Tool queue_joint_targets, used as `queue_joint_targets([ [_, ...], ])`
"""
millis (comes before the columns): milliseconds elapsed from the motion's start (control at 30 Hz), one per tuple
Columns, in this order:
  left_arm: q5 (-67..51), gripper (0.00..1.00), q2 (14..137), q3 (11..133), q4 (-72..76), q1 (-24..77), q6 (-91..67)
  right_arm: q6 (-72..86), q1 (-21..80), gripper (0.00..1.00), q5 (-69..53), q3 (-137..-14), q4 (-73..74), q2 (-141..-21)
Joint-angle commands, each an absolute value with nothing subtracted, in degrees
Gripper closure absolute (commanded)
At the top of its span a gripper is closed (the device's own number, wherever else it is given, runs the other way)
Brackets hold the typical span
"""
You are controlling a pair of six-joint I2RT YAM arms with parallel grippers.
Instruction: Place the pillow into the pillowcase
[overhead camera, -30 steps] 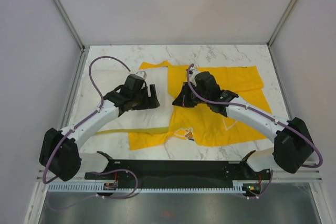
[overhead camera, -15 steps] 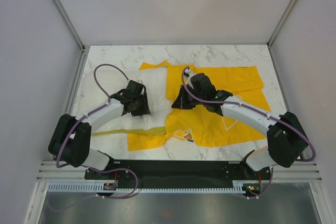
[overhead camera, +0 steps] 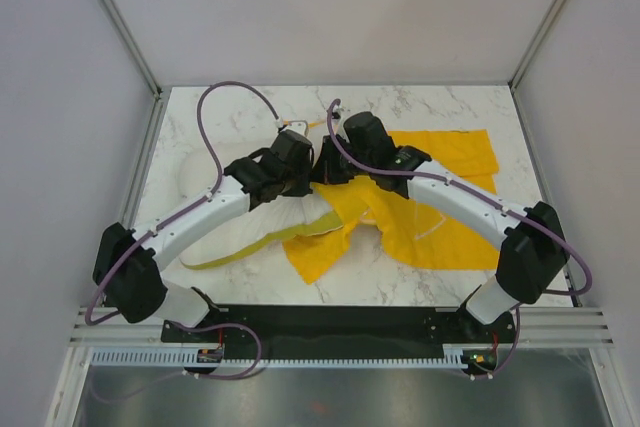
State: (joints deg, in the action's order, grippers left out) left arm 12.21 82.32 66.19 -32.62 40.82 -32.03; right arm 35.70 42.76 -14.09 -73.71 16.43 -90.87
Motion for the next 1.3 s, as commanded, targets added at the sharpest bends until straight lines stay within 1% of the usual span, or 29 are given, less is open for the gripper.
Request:
queue_joint_targets([
  [0,15.47,0.98,80.68,72.60,-32.43,42.97,-33.31,34.37,43.68,1.00,-14.59,-80.32,17.31,-91.49],
  [133,16.17,0.98,82.35,68.04,-29.11,43.68,-35.77,34.72,43.95,1.00,-12.22,-76.48,17.31,-90.88],
  [167,15.82,0.98,82.53,64.29,-27.87,43.59,-36.21,34.72,43.95,1.00,-11.78,-73.68,17.05,-89.83],
  [233,14.16,0.98,82.97,60.75,-25.06,43.33,-37.18,34.63,43.95,1.00,-11.34,-70.50,16.88,-88.34],
  [300,11.71,0.98,84.54,57.23,-22.07,41.49,-37.88,34.72,44.03,1.00,-11.08,-65.25,16.87,-85.27],
  [400,9.15,0.98,86.74,55.90,-18.73,39.20,-38.06,33.75,44.03,1.00,-8.36,-60.21,18.71,-79.64],
  [433,9.14,0.98,87.18,56.33,-18.29,39.11,-38.06,33.14,43.95,0.93,-6.26,-59.77,19.94,-77.37],
  [500,9.14,0.98,88.76,58.79,-17.75,39.11,-37.97,31.47,43.95,0.85,-4.67,-59.07,23.02,-75.42],
  [533,9.14,0.98,89.38,60.97,-17.75,39.11,-37.79,31.03,44.03,0.69,-3.44,-58.89,24.68,-73.76],
  [567,9.14,0.98,89.82,61.95,-17.84,39.11,-37.53,29.89,44.03,0.60,-2.99,-58.19,25.22,-72.78],
  [633,9.14,0.98,91.14,64.23,-17.84,39.11,-37.53,28.66,45.08,0.48,-1.59,-57.14,26.10,-70.07],
  [667,9.14,0.98,91.40,64.68,-17.84,39.11,-37.53,27.96,45.70,0.46,1.03,-56.08,27.32,-69.35],
  [733,9.14,0.98,91.93,65.47,-17.84,39.11,-37.53,26.90,48.16,0.44,4.03,-54.68,28.21,-67.95],
  [833,9.32,0.98,92.98,66.53,-18.63,39.11,-37.62,27.42,52.02,0.44,9.30,-52.65,29.52,-69.25],
  [867,9.23,0.98,93.25,66.97,-18.72,39.11,-37.44,27.86,54.21,0.44,14.01,-52.30,29.62,-69.69],
  [1000,9.14,0.98,93.34,67.50,-19.42,39.11,-37.27,29.71,55.37,0.42,23.61,-50.10,28.75,-72.42],
  [1033,9.14,0.98,93.25,67.33,-19.34,39.11,-37.27,29.79,55.28,0.39,24.95,-49.49,27.26,-74.16],
  [1100,9.14,0.98,93.16,67.24,-19.42,39.11,-37.18,29.97,55.37,0.38,27.58,-49.22,25.50,-76.45],
  [1267,8.96,0.98,92.64,66.88,-19.86,39.02,-37.00,30.15,55.28,0.37,26.28,-49.40,17.94,-84.89],
])
